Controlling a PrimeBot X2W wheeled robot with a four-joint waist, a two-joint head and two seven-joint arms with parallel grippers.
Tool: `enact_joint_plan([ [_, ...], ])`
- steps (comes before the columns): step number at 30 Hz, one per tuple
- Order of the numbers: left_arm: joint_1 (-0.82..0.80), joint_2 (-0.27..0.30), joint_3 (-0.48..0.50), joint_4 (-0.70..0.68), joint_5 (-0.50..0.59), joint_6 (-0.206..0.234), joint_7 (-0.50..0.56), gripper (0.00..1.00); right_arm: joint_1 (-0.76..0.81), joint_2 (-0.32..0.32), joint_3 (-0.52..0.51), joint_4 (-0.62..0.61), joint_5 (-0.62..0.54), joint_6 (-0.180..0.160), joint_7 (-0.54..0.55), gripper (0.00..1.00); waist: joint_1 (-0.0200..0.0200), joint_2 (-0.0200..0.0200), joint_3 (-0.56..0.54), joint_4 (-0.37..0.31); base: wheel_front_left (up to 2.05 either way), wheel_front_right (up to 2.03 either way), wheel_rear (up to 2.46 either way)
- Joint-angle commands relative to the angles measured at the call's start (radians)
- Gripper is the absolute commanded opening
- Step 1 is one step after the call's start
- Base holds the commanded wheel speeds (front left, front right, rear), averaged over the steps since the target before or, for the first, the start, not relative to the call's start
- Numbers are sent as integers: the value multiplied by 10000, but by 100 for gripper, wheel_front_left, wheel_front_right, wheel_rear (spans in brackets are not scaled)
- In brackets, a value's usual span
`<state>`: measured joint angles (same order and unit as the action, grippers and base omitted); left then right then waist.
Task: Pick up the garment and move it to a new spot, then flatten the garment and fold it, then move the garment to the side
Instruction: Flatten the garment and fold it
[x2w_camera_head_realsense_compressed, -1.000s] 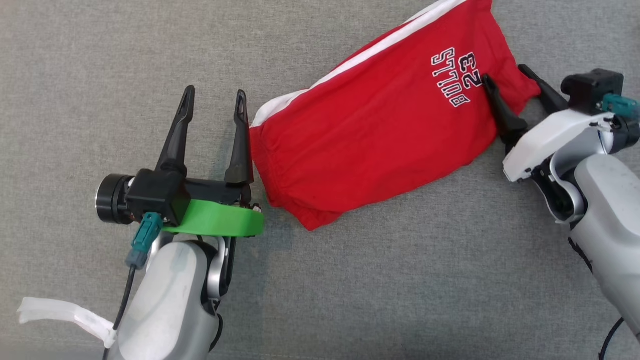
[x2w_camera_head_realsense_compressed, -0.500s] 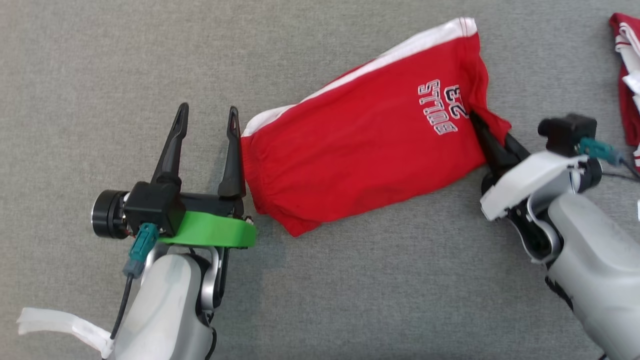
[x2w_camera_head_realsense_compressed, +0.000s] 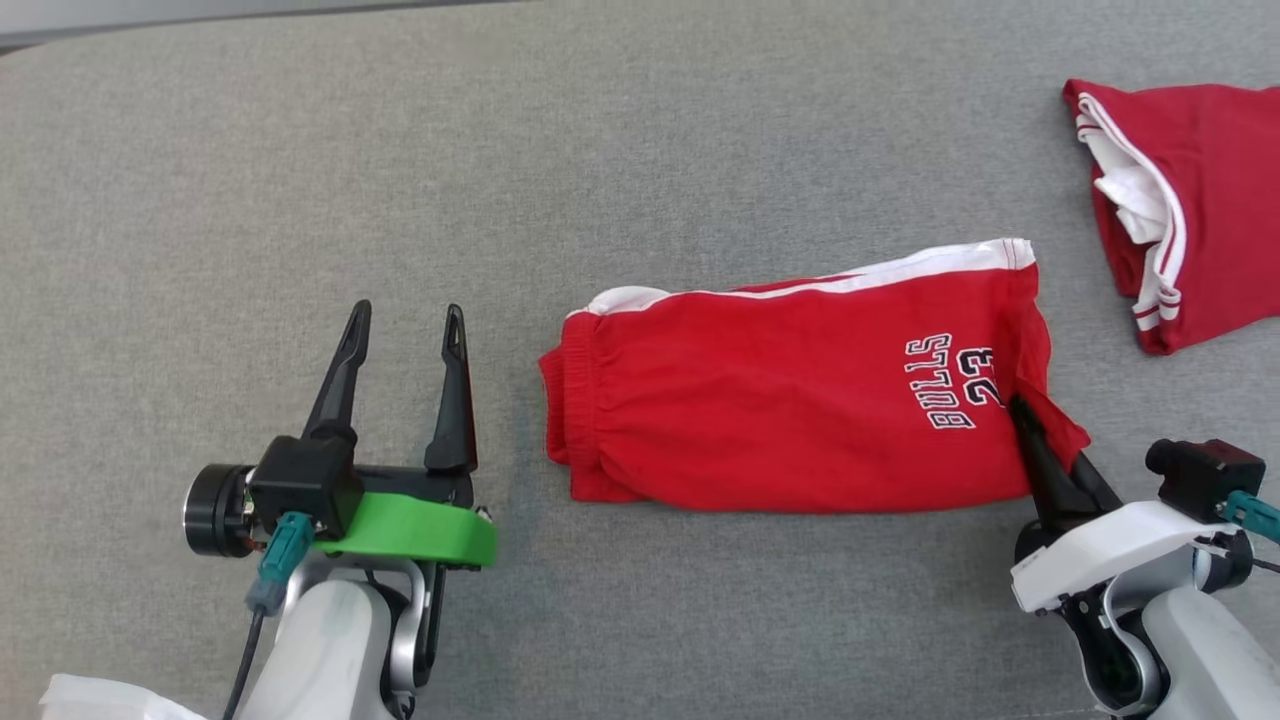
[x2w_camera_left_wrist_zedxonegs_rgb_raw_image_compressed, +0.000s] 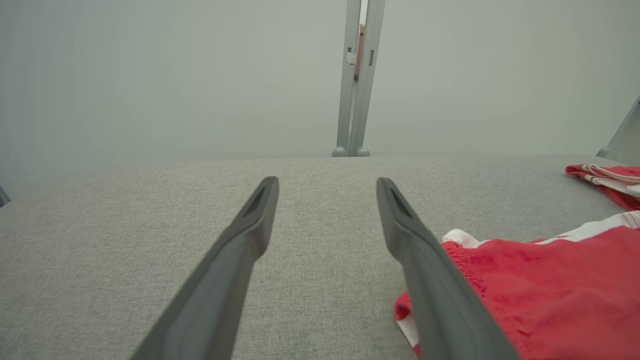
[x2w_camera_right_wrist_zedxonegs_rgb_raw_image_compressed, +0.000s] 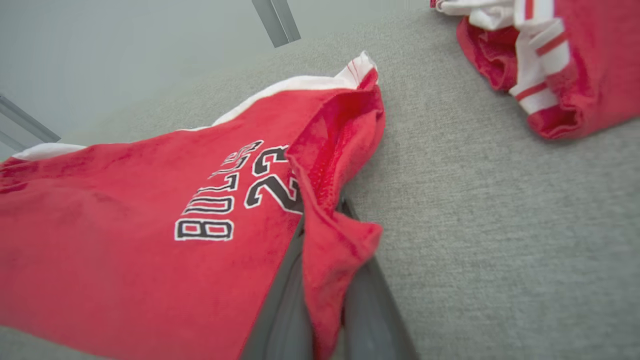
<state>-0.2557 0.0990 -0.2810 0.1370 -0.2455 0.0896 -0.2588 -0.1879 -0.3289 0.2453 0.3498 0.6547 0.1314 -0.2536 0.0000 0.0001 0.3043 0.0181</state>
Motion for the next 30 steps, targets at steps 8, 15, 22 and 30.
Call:
enact_joint_plan([
  [8, 151, -13, -221, 46, -144, -69, 18, 100, -563, 293, 343, -1751, -1473, -6, 1285, 0, 0, -1, -500, 136, 0, 0, 0],
  [15, 161, -113, -389, 143, -261, -79, -18, 100, -1382, 1201, 2716, -2347, -1789, -7, 2564, 0, 0, -1, -654, 614, 0, 0, 0],
  [22, 166, -183, -402, 198, -342, -17, -53, 100, -1399, 1617, 3984, -1599, -1716, -6, 2344, 100, 0, -1, -555, 831, 0, 0, 0],
  [30, 186, -72, -241, 228, -318, 62, -58, 100, -1583, 1166, 3521, -2089, -2004, -7, 606, 100, 0, -1, -609, 544, 0, 0, 0],
])
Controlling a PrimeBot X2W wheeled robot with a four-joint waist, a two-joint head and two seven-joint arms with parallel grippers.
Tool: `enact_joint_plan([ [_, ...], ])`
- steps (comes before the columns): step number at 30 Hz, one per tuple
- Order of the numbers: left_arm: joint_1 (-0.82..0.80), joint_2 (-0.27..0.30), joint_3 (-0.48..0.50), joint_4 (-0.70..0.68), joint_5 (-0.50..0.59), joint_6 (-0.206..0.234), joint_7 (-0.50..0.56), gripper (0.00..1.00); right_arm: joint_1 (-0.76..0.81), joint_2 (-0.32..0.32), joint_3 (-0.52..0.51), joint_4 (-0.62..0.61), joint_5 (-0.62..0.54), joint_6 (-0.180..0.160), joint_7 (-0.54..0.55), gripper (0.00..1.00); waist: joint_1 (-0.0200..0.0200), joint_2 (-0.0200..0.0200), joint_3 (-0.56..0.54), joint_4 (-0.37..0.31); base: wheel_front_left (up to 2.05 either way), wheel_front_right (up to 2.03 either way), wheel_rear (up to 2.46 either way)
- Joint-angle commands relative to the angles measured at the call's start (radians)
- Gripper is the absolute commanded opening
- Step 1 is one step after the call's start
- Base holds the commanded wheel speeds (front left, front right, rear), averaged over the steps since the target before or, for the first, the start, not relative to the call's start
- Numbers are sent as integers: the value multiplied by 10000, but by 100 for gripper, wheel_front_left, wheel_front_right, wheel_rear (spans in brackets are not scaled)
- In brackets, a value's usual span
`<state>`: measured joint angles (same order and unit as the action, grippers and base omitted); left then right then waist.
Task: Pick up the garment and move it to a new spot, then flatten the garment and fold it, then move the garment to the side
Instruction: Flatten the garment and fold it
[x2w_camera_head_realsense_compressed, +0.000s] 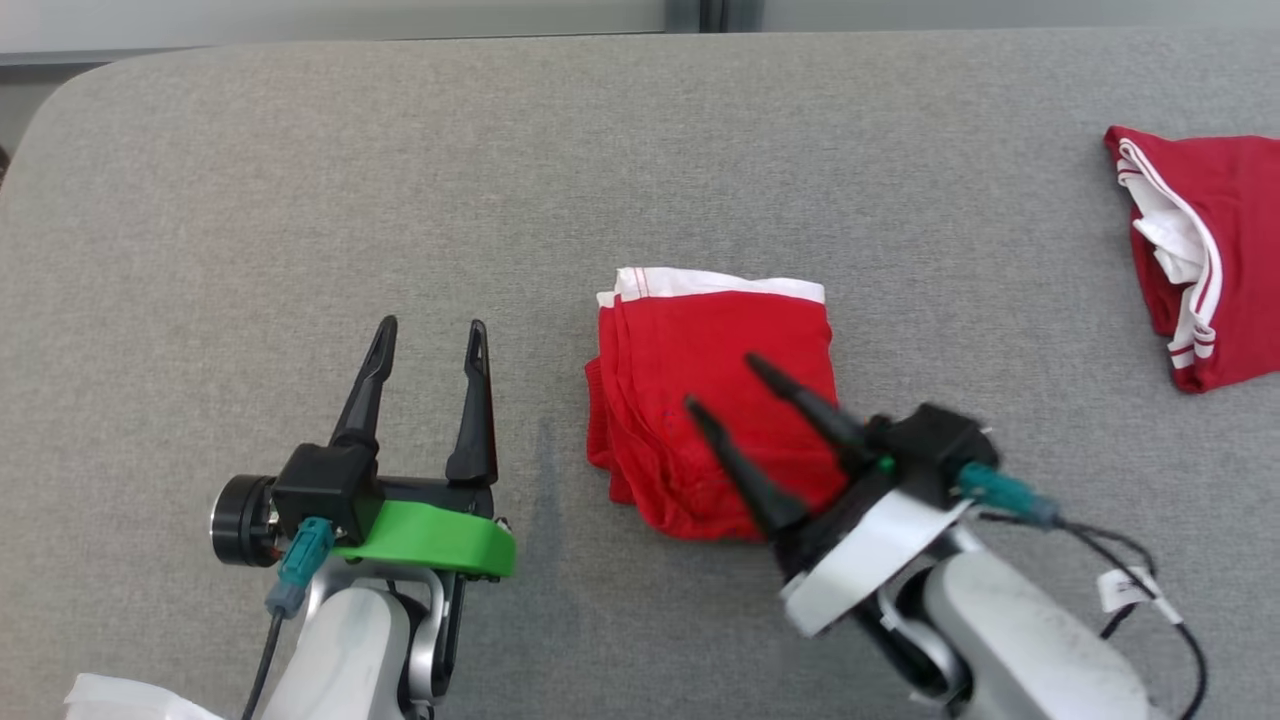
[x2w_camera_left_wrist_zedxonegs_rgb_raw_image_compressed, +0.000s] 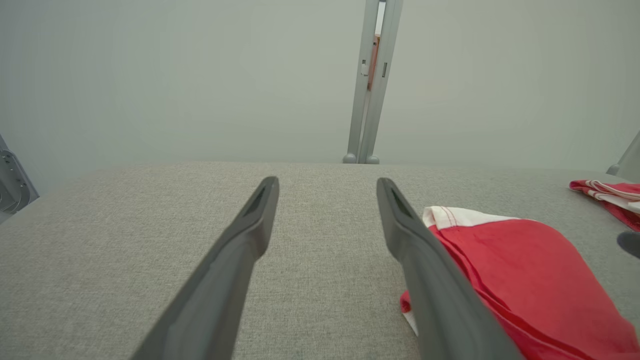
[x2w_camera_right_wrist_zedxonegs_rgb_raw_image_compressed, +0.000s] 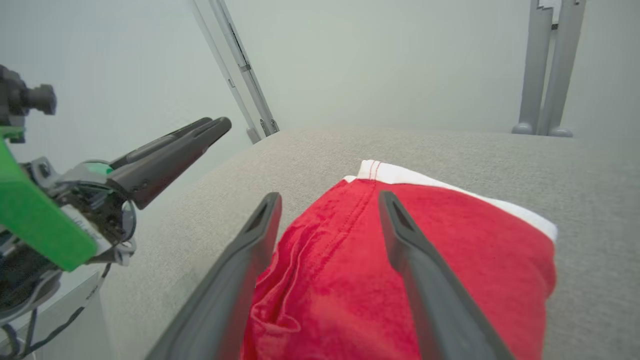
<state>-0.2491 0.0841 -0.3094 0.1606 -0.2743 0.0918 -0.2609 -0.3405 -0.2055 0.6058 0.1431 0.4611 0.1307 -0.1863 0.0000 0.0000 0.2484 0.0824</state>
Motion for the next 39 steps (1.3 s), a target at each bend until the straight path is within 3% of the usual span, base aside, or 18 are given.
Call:
enact_joint_plan([
  [1, 139, 93, 51, -14, -15, 43, -37, 100, -6, -96, -338, -72, -122, 0, -137, 100, 0, 0, -72, -144, 0, 0, 0],
  [11, 462, 506, 355, -128, 44, 228, -34, 100, 1295, -542, -4311, -758, -632, 0, -390, 100, 0, 0, -437, -731, 0, 0, 0],
  [17, 794, 766, 432, -270, 72, 368, 55, 100, 2442, -499, -5844, -1386, -900, 2, 33, 100, 0, 0, -705, -958, 0, 0, 0],
  [30, 1999, 1141, 393, -531, -74, 512, 307, 100, 4049, 105, -6154, -2606, -1273, 0, 990, 100, 0, 0, -1830, -1043, 0, 0, 0],
  [39, 2592, 1220, 276, -709, -190, 550, 436, 100, 4743, 190, -6197, -3011, -1336, 0, 1477, 100, 0, 0, -2381, -1042, 0, 0, 0],
])
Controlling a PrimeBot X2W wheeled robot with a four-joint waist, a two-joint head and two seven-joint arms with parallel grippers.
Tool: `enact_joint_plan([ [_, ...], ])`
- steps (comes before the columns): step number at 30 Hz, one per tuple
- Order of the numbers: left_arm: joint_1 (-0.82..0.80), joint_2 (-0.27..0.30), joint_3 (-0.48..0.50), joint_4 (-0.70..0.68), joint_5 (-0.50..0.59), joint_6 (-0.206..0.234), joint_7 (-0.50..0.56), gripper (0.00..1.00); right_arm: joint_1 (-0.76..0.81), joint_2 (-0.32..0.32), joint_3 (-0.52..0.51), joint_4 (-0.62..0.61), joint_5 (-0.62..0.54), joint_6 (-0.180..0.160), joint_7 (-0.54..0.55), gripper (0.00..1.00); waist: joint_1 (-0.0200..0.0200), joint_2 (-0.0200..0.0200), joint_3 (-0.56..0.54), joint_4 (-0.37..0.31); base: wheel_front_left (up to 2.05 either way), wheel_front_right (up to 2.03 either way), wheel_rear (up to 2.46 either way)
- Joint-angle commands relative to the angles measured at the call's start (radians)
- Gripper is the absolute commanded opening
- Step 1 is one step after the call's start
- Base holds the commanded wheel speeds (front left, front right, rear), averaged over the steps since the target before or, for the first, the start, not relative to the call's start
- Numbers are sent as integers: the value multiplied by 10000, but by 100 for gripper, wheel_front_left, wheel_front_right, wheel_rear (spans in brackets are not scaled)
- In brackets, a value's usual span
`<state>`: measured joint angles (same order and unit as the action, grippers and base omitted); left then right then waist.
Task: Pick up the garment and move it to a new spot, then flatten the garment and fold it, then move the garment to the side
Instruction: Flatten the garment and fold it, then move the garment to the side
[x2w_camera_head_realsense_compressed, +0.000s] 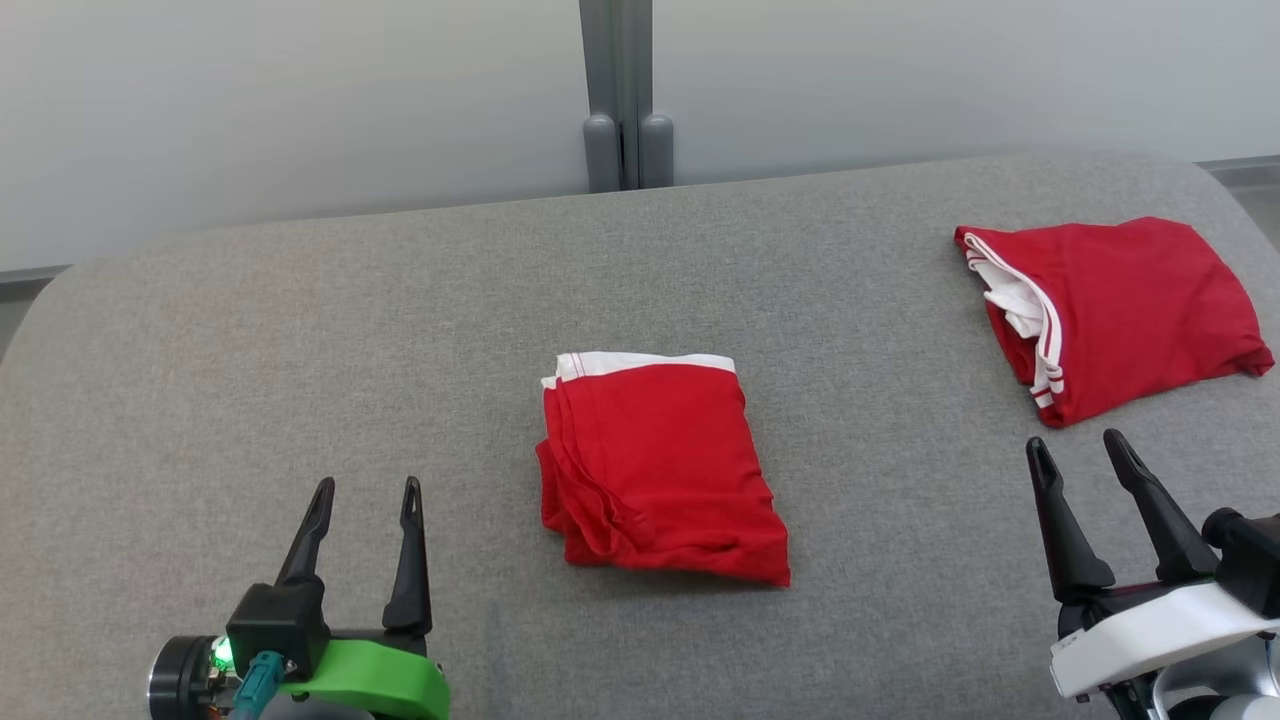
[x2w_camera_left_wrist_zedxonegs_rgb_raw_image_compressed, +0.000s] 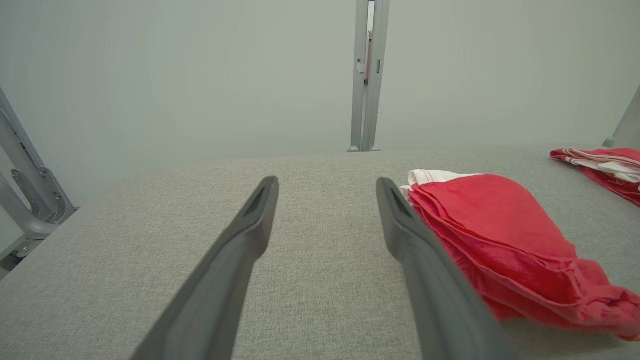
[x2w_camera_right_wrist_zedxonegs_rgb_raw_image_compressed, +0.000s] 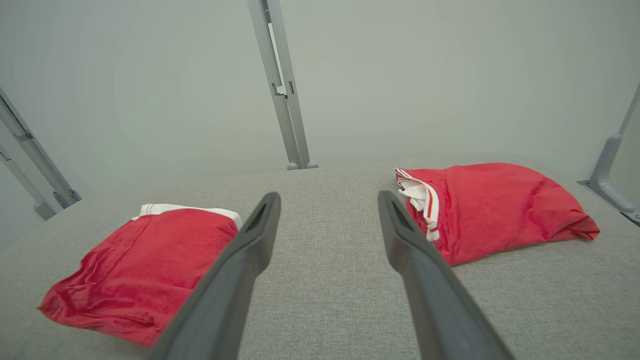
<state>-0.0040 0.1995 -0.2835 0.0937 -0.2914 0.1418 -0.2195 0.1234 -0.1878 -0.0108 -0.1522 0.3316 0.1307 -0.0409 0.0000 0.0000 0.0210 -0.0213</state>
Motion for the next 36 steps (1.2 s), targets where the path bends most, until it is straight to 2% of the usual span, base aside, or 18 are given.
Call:
enact_joint_plan([
  [1, 187, 76, 1, -54, -28, 61, 38, 100, 171, 19, -58, -87, -45, 0, 73, 100, 0, 0, -149, -6, 0, 0, 0],
  [26, 255, 242, -88, -283, -103, 276, 69, 100, 325, 83, -205, -121, -3, 0, 240, 100, 0, 0, -192, 65, 0, 0, 0],
  [30, -141, 246, -142, -425, 11, 272, 45, 100, 126, 14, -212, -216, 8, 0, 299, 100, 0, 0, 227, 172, 0, 0, 0],
  [36, -1125, 90, -264, -632, 286, 196, -145, 100, -571, -378, 185, 167, 127, 2, 526, 100, 0, 0, 1481, 623, 0, 0, 0],
])
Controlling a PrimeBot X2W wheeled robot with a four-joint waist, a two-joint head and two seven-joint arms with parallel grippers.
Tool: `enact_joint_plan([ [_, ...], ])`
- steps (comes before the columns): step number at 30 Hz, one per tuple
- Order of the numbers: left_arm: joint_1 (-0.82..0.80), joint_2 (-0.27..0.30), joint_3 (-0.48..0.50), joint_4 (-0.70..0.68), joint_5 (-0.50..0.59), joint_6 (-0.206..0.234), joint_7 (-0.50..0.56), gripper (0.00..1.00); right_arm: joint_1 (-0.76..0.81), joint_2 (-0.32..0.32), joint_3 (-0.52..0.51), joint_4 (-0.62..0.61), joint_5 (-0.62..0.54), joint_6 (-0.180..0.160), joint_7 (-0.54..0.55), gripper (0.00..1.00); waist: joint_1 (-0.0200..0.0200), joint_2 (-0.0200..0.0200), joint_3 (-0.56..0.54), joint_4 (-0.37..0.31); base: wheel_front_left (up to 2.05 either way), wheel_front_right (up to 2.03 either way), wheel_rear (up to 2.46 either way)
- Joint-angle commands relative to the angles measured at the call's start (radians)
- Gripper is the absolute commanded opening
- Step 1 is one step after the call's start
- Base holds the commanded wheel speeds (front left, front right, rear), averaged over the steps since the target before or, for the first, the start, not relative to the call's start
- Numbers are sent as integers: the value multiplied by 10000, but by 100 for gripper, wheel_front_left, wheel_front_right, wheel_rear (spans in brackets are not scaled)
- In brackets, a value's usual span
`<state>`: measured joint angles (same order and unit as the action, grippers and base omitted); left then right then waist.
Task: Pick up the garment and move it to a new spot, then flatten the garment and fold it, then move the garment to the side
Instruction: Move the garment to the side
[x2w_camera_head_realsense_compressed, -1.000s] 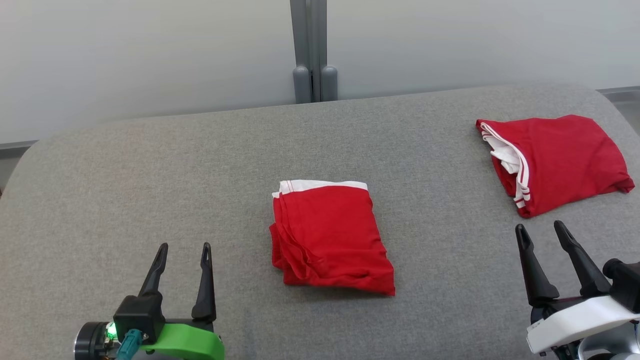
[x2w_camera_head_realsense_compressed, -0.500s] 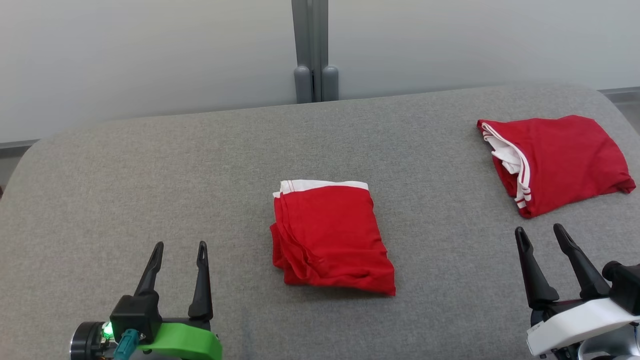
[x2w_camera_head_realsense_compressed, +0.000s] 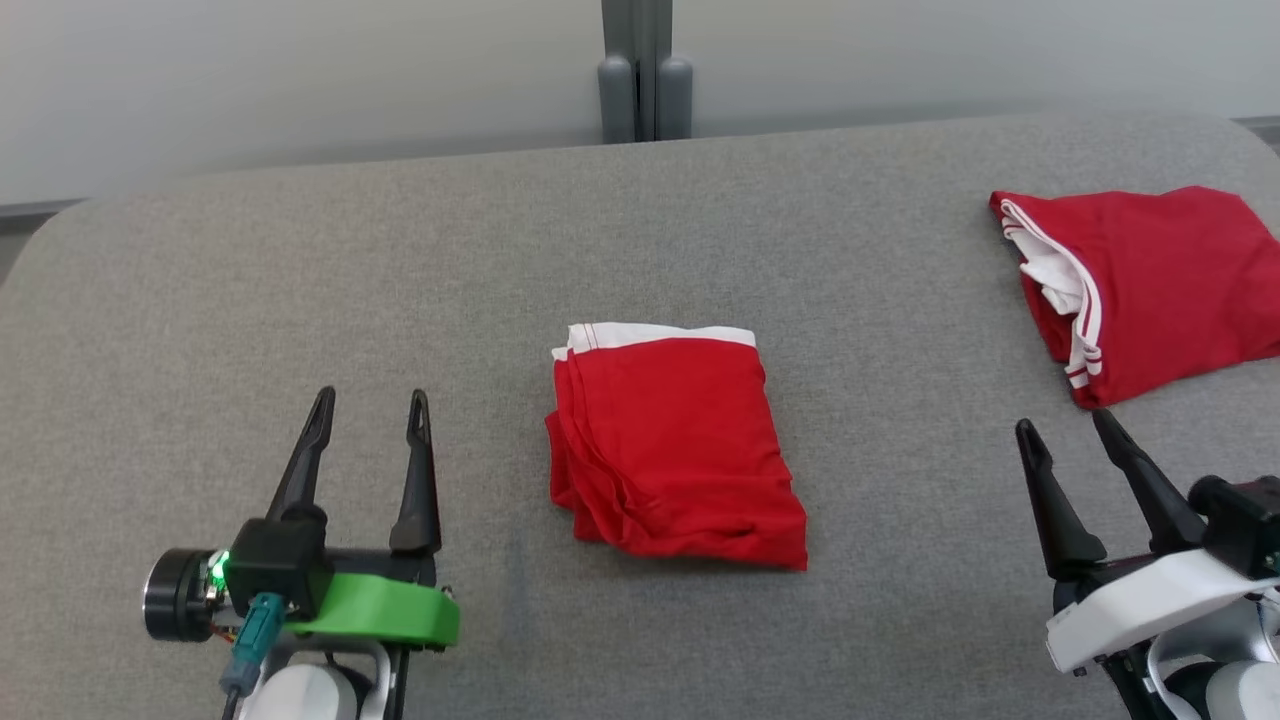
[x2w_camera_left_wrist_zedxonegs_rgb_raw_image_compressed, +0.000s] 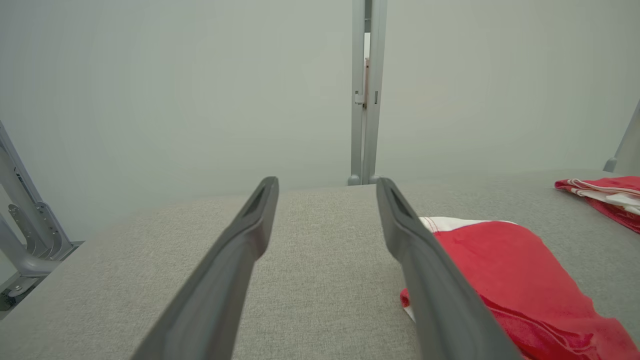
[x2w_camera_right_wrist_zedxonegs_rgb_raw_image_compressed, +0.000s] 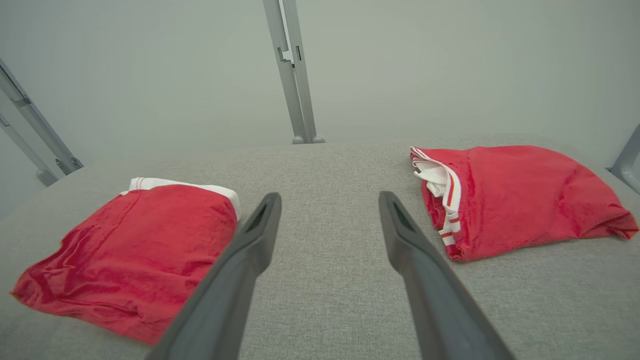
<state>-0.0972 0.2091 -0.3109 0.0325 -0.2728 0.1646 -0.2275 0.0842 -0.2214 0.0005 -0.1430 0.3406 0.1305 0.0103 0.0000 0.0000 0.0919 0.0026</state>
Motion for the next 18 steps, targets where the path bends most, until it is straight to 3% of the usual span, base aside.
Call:
enact_joint_plan([
  [1, -350, -38, -14, -12, 121, -55, -85, 100, -313, -104, 198, 186, 52, 4, 43, 100, 0, 0, 922, 464, 0, 0, 0],
  [9, -1459, -518, -242, 294, 284, -214, -300, 100, -1836, -560, 2144, 1716, 566, 2, -72, 100, 0, 0, 2148, 1278, 0, 0, 0],
  [18, -1913, -889, -162, 581, 428, -338, -378, 100, -3292, -384, 3750, 4008, 1235, 2, 254, 100, 0, 0, 2509, 1631, 0, 0, 0],
])
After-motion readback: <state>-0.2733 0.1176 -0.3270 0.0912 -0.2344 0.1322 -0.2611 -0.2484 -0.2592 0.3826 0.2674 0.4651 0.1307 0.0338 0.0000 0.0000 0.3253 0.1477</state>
